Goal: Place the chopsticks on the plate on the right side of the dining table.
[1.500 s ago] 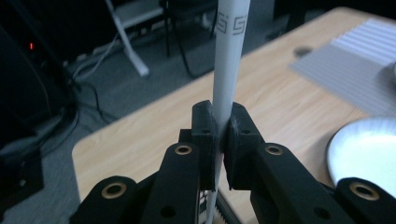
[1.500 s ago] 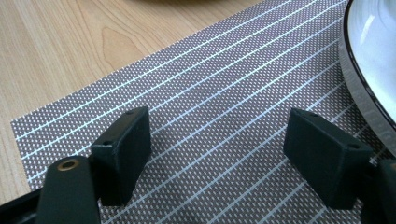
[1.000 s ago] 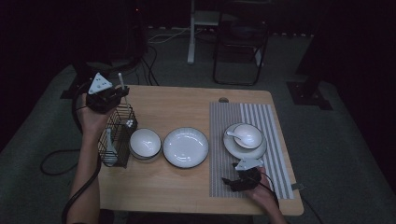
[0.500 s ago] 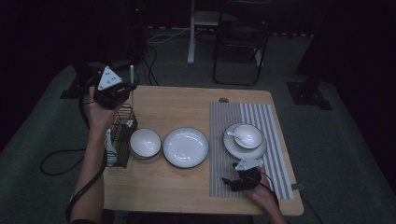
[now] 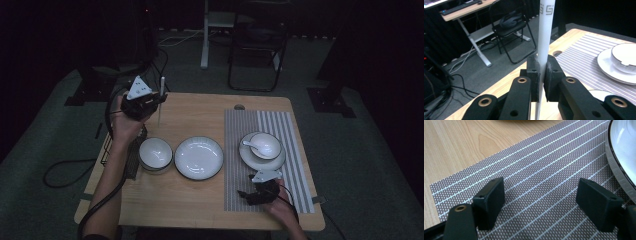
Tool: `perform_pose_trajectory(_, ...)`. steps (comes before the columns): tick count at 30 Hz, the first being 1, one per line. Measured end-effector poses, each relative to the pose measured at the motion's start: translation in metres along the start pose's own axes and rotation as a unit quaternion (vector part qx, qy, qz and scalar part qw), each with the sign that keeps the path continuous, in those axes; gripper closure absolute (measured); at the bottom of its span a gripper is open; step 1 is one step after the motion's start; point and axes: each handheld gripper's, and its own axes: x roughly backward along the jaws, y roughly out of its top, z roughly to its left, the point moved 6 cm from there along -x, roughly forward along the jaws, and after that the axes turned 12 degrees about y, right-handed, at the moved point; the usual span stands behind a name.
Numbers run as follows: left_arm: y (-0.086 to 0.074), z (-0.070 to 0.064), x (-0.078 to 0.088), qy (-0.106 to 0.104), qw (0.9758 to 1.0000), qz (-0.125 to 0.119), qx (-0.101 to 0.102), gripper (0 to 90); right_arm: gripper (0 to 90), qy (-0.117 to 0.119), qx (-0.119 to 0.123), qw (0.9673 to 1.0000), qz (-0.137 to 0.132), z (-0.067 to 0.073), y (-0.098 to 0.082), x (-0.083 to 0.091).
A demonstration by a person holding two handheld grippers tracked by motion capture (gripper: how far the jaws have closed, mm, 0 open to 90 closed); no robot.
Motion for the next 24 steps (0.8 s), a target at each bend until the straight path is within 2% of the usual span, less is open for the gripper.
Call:
perform_pose_trajectory(10,0.0,-0.016,-0.004,-0.024,0.9997,-0.001,0.005,84.4,22.7,0.0,0.0,1.0,0.0,0.0,0.0,0.0)
perform_pose_trajectory(24,0.0,-0.032,-0.01,-0.042,0.9991,0.002,0.005,84.3,22.7,0.0,0.0,1.0,0.0,0.0,0.0,0.0)
